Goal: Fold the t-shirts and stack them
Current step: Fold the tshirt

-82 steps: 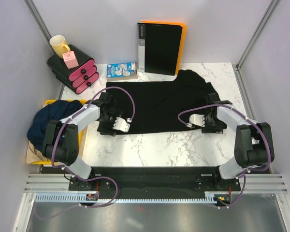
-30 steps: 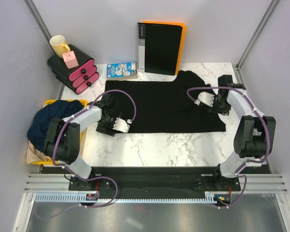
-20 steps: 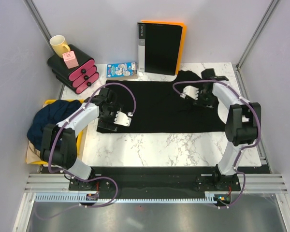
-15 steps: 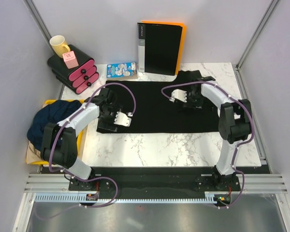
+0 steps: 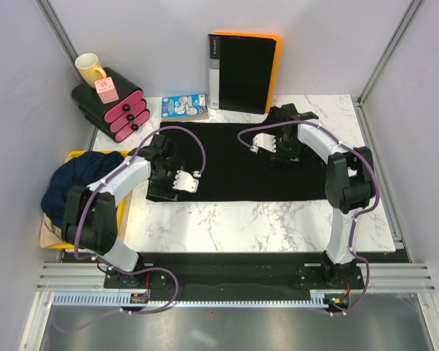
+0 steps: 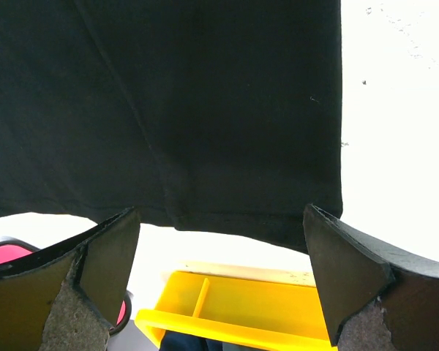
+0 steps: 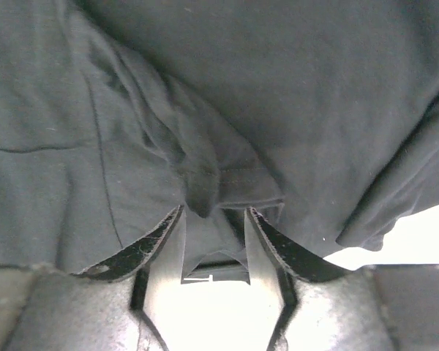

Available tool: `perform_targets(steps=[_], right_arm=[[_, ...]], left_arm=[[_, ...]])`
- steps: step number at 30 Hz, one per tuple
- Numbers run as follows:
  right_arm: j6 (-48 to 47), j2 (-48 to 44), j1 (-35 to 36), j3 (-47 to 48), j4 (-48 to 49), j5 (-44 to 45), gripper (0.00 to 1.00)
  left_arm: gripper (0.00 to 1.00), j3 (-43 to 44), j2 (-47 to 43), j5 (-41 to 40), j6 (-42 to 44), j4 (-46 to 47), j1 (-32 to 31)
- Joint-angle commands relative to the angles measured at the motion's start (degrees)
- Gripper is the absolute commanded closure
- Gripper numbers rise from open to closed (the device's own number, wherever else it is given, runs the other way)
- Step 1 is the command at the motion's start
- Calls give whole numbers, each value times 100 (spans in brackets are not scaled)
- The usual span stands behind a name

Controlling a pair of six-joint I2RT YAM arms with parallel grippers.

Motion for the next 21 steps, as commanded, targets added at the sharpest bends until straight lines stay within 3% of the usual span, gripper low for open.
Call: perform_targets(steps=[1,8,10,11,14,18,21], right_arm=[[-302,-170,110,11,-360,-60,51],[-154,-48,242,37,-317,-104,54],[-75,31,277,19,-125,-51,64],[-5,49,294,2,-36,1,74],[57,67,312,-42,263,72,89],[58,49,400,-34,465,98,100],[5,-3,514,-25,658,169,100]], left_arm=[[1,10,9,46,-165,-32,-12],[1,90,88,73,-139,-32,-12],[1,90,88,81,-130,-32,-12],[1,90,79,73,-139,-24,-3],[1,63,62,81,-139,-24,-12],[1,46,88,99,-139,-24,-12],[1,46,106,134,-148,-6,-12]])
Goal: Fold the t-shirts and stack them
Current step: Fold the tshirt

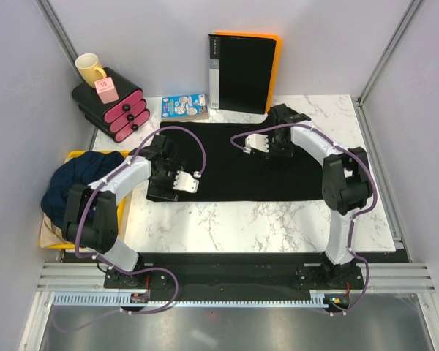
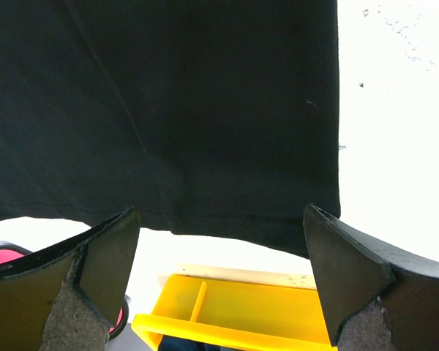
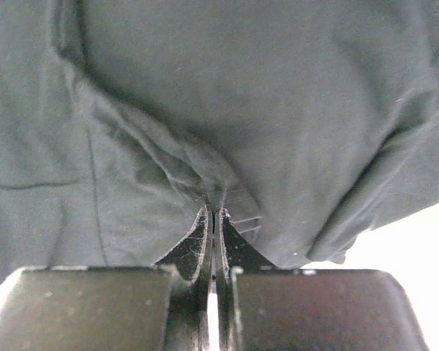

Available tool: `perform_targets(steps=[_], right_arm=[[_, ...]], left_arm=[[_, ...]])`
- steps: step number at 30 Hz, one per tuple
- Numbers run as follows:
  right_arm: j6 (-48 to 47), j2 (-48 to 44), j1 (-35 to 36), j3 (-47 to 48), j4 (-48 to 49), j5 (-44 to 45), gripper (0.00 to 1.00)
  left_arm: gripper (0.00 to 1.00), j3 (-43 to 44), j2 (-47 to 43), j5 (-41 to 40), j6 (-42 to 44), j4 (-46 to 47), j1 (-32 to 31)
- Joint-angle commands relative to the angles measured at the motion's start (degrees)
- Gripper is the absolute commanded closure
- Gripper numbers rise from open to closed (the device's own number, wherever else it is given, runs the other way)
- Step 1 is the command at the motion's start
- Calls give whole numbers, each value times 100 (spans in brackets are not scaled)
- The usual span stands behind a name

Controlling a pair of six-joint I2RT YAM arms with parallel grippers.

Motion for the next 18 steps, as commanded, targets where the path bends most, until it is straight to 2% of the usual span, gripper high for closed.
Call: perform_targets(steps=[1,16,18], right_arm=[[-13,-41,191,-16,451,62,100],[84,222,815,-95,1392,395,99],[189,284,833,-78,1436,605,69]], left_arm=[[1,63,58,140,-154,-4,-21],[1,28,163,193,-216,75,-100],[1,19,189,193,-216,93,-100]])
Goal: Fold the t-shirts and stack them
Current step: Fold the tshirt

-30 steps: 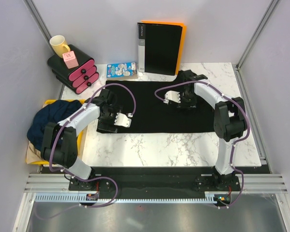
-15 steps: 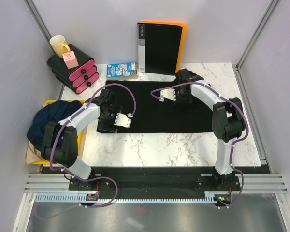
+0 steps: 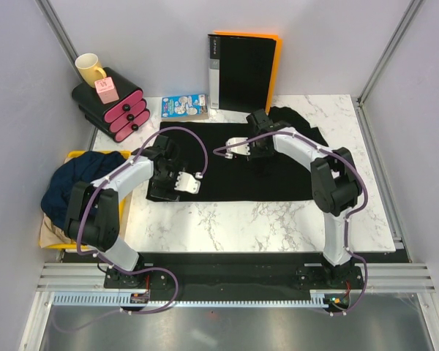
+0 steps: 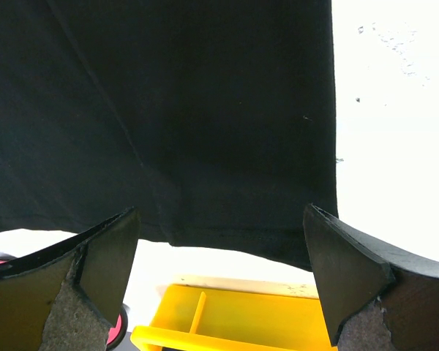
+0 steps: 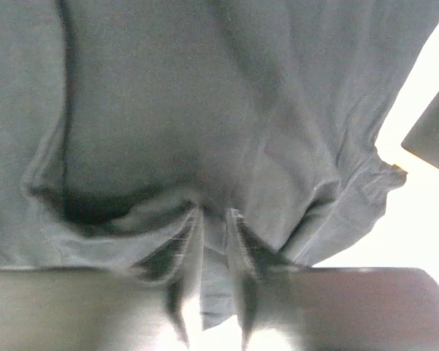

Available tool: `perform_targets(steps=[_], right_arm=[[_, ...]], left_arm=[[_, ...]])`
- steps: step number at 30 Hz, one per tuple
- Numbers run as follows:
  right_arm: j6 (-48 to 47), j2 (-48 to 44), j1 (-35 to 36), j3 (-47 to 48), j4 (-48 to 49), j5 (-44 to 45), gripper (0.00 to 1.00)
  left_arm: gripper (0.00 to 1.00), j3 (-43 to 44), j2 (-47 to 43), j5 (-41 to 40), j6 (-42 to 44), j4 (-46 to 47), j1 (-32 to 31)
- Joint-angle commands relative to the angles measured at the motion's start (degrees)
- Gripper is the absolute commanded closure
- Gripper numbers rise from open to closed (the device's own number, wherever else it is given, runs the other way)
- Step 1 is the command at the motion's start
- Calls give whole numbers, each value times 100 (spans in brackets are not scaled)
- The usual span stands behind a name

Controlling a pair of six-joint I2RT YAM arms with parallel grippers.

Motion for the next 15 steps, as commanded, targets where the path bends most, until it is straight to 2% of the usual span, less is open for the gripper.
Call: perform_targets(steps=[1,2,5,10,15], right_arm=[[231,183,37,-40,359,370,58],[257,184,37,-49,367,423,47],[485,35,-42,-216,560,494,35],[1091,-596,-340,-488,886,547,34],[1084,-1659,-797,-1199,904,547,32]], left_arm=[[1,19,69,158,-185,58,-23],[1,19,69,167,-185,67,-32],[1,11,78,176,-247,102,-32],[1,-94,-53,97,-396,373,-15],[1,-419,-607,325,-212,892,91]])
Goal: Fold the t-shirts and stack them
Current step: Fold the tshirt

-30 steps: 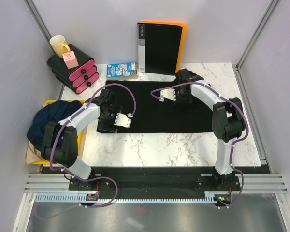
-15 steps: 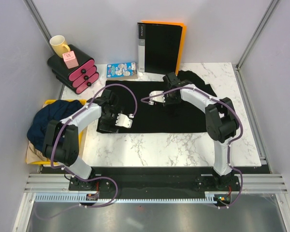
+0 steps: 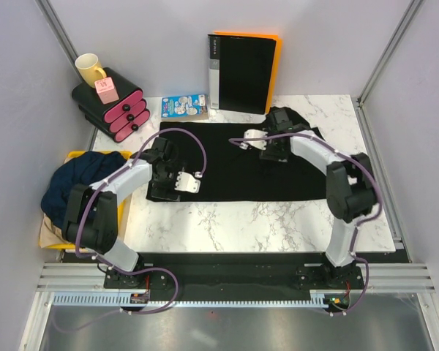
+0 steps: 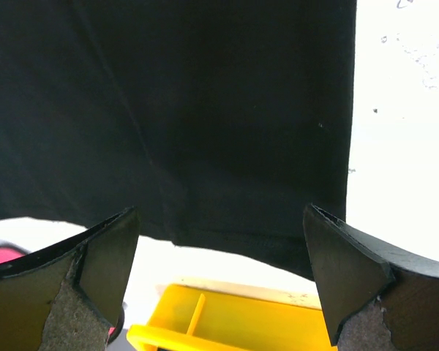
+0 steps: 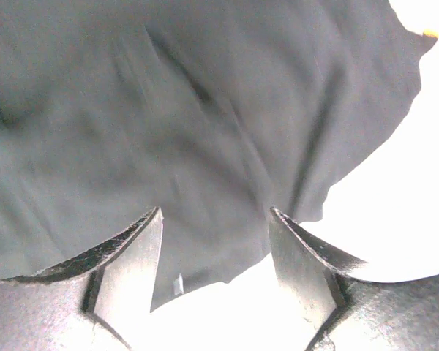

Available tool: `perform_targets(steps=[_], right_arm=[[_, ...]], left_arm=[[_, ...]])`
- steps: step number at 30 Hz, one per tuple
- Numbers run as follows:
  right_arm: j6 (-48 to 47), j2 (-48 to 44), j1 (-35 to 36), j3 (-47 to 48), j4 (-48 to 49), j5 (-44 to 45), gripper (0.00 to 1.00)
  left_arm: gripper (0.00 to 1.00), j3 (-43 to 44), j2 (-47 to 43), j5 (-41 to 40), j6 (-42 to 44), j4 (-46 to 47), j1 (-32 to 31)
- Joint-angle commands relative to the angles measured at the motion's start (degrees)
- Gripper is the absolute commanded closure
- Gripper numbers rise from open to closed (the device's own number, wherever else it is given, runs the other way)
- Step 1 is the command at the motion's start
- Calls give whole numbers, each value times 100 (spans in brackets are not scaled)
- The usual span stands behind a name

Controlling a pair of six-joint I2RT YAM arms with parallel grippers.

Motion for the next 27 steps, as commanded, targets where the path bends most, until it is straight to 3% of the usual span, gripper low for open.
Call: perform_targets(steps=[1,8,12,19,27], right_arm=[[157,-1301,-395,-503,202,40,30],[-1281,-2514,-677,-2205,-1271,-259,33],[-1776,-3103,-677,-3078,-1521,-250,33],[-1294,-3034,-677,-3237,-1600,-382,34],[-1083,-2832,-677,-3861,-1021,-365,34]], left_arm=[[1,-263,-692,334,-4,525,69],[1,-904,-1044,431,619,325,78],[1,-1448,-1211,676,1120,306,78],[1,-1722,-1265,818,1104,367,69],[1,-2047,-1002,721,1200,754,69]])
